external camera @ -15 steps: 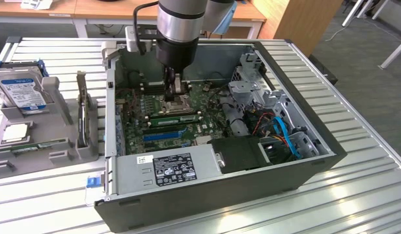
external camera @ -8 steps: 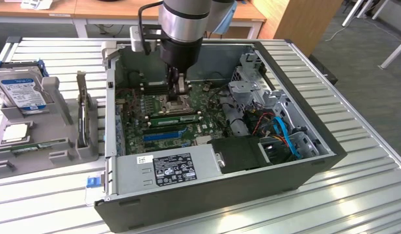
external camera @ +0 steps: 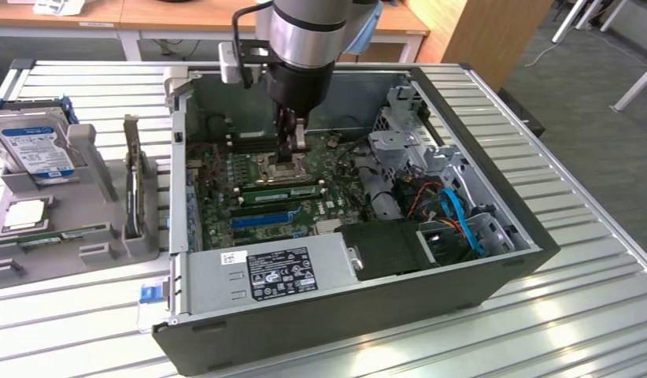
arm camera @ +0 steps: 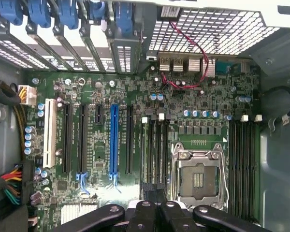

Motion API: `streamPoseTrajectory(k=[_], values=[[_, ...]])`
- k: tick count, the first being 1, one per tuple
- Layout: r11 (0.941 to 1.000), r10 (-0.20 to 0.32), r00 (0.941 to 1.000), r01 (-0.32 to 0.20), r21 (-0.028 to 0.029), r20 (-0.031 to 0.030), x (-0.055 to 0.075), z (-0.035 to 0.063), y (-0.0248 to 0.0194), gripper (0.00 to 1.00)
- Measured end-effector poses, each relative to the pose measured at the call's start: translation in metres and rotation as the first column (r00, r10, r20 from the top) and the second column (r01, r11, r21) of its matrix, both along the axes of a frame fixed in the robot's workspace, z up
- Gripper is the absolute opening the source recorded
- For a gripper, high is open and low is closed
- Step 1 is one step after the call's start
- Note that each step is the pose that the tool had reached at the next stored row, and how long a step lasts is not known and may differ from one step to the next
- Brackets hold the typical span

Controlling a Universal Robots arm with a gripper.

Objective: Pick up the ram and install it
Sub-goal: 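Press down the ram until it locks into place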

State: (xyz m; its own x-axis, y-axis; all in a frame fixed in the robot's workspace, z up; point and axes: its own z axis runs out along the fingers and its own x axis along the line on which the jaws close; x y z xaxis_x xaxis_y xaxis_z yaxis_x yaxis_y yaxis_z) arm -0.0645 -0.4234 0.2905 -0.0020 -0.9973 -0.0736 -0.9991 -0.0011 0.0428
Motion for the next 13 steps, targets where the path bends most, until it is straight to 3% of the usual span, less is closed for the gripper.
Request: streamPoseTrajectory(k=[13], values=[[1.0,0.0,1.0,0.0,0.0,-0.0022,0.013,0.0,0.0,0.1]])
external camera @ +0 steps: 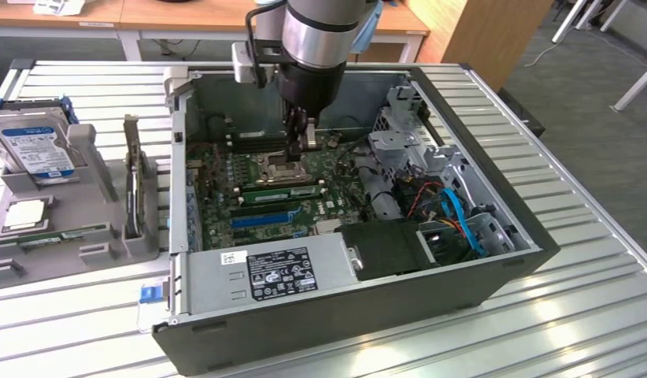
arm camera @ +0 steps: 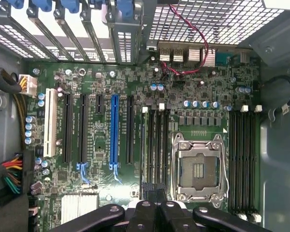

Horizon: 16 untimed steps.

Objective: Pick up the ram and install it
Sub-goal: 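Press down the ram until it locks into place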

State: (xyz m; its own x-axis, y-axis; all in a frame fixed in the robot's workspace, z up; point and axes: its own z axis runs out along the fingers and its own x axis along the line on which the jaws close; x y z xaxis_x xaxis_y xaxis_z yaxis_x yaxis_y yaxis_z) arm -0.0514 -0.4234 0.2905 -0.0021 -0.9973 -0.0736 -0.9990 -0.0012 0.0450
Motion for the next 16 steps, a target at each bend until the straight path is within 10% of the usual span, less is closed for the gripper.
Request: streamPoseTrajectory(k=[16], values=[[1.0,0.0,1.0,0.0,0.0001,0.0001,0.0,0.0136,0.0,0.1]])
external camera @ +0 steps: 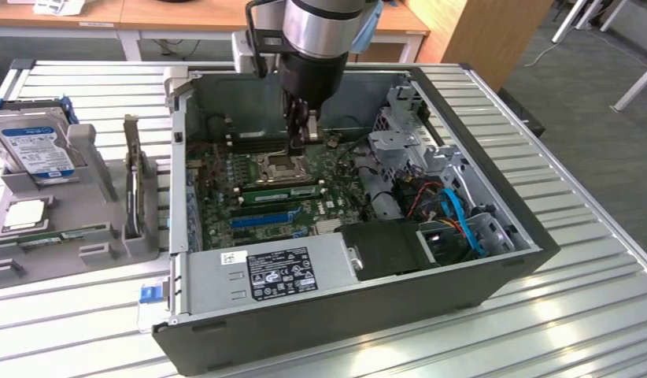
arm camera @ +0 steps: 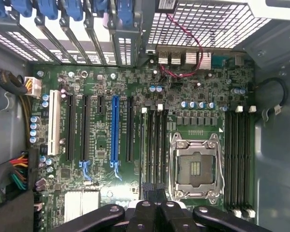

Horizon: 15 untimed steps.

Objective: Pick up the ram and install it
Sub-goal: 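Press down the ram until it locks into place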

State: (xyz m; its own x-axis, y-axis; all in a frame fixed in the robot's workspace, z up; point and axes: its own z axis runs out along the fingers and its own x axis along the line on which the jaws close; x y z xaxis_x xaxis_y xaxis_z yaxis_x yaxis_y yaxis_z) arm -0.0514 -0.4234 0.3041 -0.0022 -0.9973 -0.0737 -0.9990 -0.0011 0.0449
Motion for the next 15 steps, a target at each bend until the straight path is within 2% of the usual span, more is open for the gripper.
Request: streamPoseTrajectory(k=[15], values=[[1.0,0.0,1.0,0.0,0.0,0.0,0.0,0.0212,0.0,0.1]])
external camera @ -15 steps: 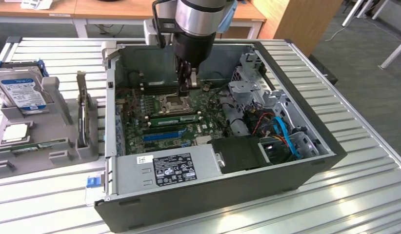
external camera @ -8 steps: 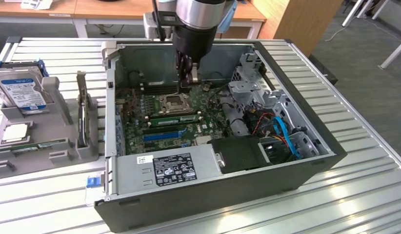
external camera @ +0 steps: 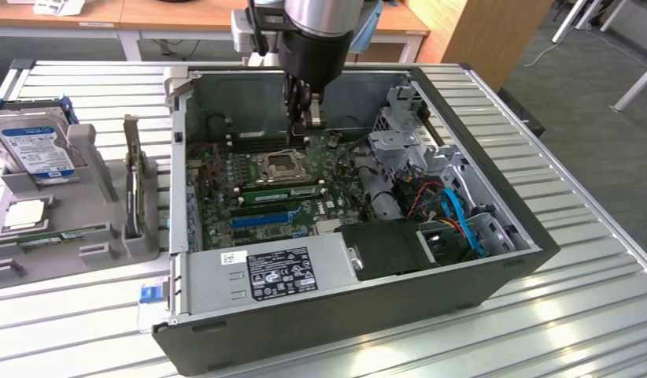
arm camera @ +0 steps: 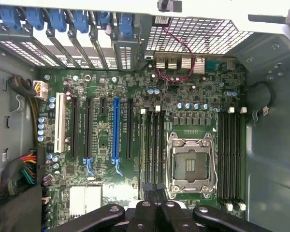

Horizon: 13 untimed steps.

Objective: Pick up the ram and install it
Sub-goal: 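Press down the ram until it locks into place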

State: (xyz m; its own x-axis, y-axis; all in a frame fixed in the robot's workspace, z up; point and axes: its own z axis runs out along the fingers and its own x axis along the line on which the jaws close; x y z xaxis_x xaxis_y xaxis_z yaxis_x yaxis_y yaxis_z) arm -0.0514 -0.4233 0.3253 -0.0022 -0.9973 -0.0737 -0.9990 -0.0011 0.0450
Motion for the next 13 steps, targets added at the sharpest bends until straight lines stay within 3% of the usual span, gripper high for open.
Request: streamPoseTrajectory(k=[13], values=[[1.0,0.0,1.0,0.0,0.0,0.0,0.0,0.003,0.0,0.1]])
